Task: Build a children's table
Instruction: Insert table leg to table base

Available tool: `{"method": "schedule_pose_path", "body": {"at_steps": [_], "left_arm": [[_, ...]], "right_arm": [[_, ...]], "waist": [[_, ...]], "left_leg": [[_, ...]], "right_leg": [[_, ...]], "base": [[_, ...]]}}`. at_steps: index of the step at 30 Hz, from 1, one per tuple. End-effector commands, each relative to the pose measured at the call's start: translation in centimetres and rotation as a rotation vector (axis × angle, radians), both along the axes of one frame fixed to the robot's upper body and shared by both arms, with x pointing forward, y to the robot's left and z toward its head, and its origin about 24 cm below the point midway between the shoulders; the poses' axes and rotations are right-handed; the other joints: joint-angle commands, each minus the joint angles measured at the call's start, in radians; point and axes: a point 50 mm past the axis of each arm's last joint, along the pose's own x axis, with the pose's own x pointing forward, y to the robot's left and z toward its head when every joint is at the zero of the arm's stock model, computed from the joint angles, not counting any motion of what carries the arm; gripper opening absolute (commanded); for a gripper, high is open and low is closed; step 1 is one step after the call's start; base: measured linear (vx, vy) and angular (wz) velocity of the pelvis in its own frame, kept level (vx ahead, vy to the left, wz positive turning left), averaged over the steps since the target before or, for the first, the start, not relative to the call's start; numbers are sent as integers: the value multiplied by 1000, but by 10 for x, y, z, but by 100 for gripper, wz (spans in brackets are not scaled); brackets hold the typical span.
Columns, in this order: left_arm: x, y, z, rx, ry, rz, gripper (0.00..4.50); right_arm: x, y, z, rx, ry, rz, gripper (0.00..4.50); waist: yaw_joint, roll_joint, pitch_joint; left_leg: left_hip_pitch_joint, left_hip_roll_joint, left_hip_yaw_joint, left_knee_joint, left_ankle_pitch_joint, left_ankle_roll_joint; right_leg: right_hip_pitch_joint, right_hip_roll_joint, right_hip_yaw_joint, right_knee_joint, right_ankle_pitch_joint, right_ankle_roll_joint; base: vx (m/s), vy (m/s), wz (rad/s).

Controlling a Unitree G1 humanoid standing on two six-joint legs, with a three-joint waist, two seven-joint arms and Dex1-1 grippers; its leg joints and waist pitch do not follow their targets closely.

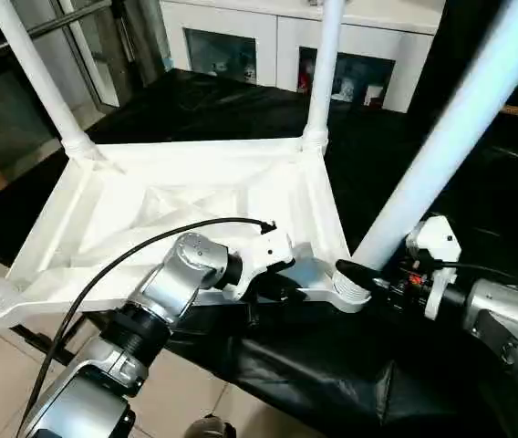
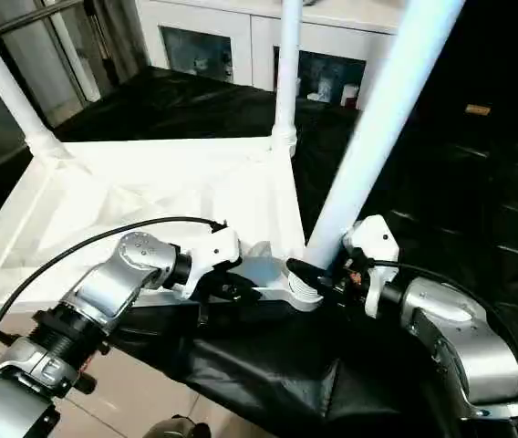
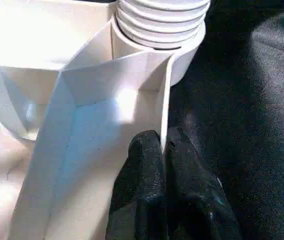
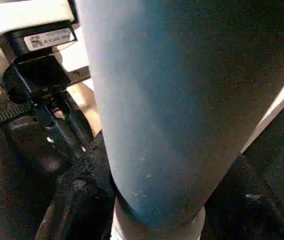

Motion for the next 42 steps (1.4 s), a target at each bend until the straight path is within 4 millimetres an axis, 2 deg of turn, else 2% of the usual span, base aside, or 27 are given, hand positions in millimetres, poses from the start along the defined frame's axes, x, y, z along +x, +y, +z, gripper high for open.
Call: {"method": "schedule_pose_path", "body": {"at_steps": [1,4,9,12,13,15,17,18,19,20,25,32,36,39,40,41,42], "left_arm": [[22,7,32,-46,-139,99,0],[22,7,32,-53,-138,92,0],[21,5,31,-54,-136,66,0],[21,4,31,-56,-134,61,0],[21,3,30,-53,-133,55,0],[21,2,30,-53,-133,53,0],[21,2,30,-52,-134,52,0],[21,2,30,-52,-134,52,0],[22,2,30,-51,-136,53,0],[22,2,31,-51,-137,54,0],[22,3,31,-63,-135,53,0],[22,3,30,-65,-131,48,0],[27,2,33,-64,-122,100,0],[39,-5,36,-68,-134,215,0],[39,-5,36,-68,-134,215,0],[47,-10,38,-75,-147,297,0],[51,-14,38,-76,-147,349,0]], "right_arm": [[-18,-9,-36,-39,203,-16,189],[-18,-10,-37,-41,207,-38,189],[-8,-3,-38,-64,202,-31,189],[-2,0,-38,-89,201,-20,189],[2,4,-38,-105,202,12,189],[3,5,-38,-109,206,29,189],[4,8,-39,-129,217,63,189],[4,8,-40,-131,220,68,189],[4,9,-42,-144,230,88,189],[4,10,-43,-150,233,95,189],[3,11,-46,-157,259,143,189],[4,11,-47,-164,261,158,189],[15,11,-48,-175,227,47,189],[28,14,-55,-187,216,-128,189],[28,14,-55,-187,216,-128,189],[33,19,-60,-180,228,-225,189],[36,23,-64,-166,251,-298,189]], "waist": [[1,-16,-77],[6,-10,-79],[5,-6,-78],[-3,-9,-74],[-8,-15,-72],[-12,-12,-71],[-17,-20,-70],[-16,-17,-71],[-17,-21,-70],[-17,-19,-71],[-20,-27,-69],[-20,-27,-68],[-25,-30,-65],[-34,-30,-61],[-40,-32,-63],[-41,-37,-65],[-47,-35,-61]], "left_leg": [[8,64,-29,-57,-112,78],[9,65,-29,-55,-107,79],[7,61,-29,-55,-122,71],[7,59,-30,-57,-148,57],[7,58,-29,-59,-146,58],[6,57,-28,-58,-146,60],[7,58,-28,-59,-141,65],[7,59,-29,-58,-138,66],[6,59,-28,-58,-133,69],[6,59,-28,-58,-132,70],[7,60,-28,-60,-141,76],[7,60,-27,-60,-145,76],[9,59,-28,-65,-176,63],[12,54,-28,-69,-202,31],[14,55,-32,-73,-218,20],[13,57,-32,-73,-216,19],[14,53,-28,-72,-212,18]], "right_leg": [[49,-100,54,-66,-107,-219],[45,-98,54,-66,-99,-214],[45,-98,53,-68,-125,-209],[46,-97,52,-72,-178,-198],[45,-97,52,-72,-183,-196],[44,-96,52,-75,-195,-194],[44,-96,53,-75,-196,-191],[43,-96,53,-73,-194,-193],[44,-96,53,-73,-187,-193],[43,-96,53,-72,-186,-194],[42,-97,53,-74,-204,-192],[41,-97,53,-77,-214,-192],[39,-97,53,-83,-263,-182],[33,-96,50,-90,-327,-171],[38,-97,49,-91,-335,-169],[40,-97,50,-90,-323,-168],[31,-92,52,-91,-309,-174]], "base": [[0,0,0],[0,0,0],[0,0,0],[0,0,0],[0,0,0],[0,0,0],[0,0,0],[0,0,0],[0,0,0],[0,0,0],[0,0,0],[0,0,0],[0,0,0],[0,0,0],[0,0,0],[0,0,0],[0,0,0]]}}
